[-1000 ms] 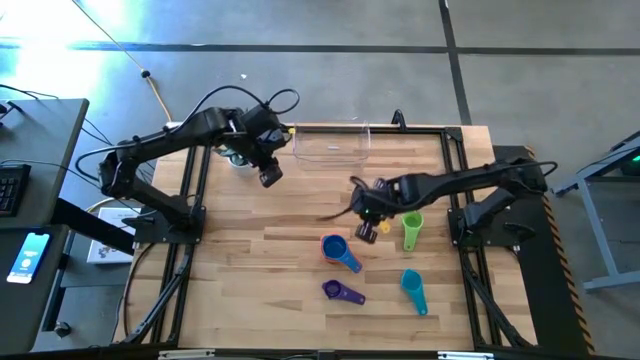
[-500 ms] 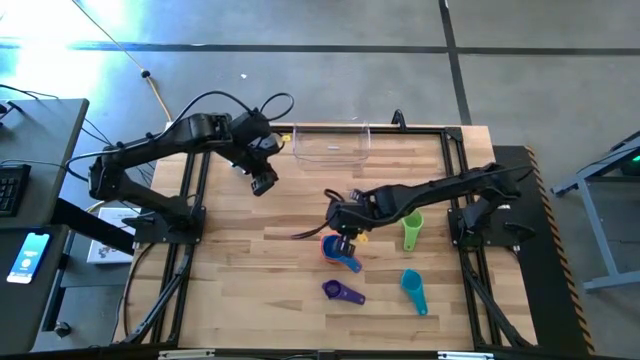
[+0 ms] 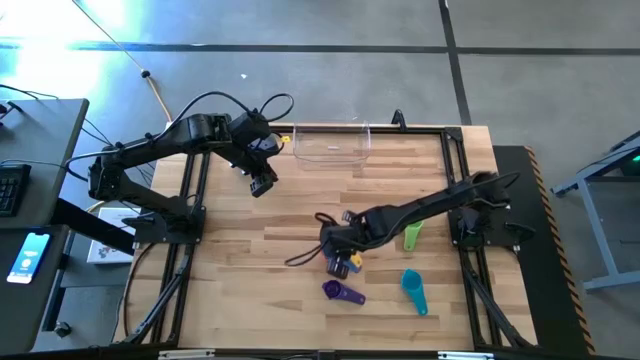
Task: Nest measuring cups in basket
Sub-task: Stack the yellow measuring cup on top of the blue measuring cup
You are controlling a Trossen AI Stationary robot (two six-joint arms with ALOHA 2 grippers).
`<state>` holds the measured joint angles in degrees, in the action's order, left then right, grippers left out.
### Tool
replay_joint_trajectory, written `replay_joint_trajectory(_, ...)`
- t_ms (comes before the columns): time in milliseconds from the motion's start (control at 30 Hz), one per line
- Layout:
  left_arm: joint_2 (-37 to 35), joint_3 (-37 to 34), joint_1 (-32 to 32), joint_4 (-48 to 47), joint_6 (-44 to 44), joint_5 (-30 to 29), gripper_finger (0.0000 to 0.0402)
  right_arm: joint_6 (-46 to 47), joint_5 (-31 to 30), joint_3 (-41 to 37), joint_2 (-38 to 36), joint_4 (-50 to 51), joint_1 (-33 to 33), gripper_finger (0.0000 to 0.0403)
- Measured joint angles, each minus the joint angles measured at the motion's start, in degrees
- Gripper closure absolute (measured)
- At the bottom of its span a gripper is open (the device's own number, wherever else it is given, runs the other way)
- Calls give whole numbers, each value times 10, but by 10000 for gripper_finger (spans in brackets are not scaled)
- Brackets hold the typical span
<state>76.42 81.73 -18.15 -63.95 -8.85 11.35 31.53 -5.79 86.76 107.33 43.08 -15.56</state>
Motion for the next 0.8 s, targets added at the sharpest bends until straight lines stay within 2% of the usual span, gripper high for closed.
replay_joint_trajectory(533,0,0,2,-17,2,0,353,-1,-4,0,28,10,-7,402)
replay_joint_trajectory(800,0,0,2,-26,11,0,353,-9,-7,0,28,9,-7,361)
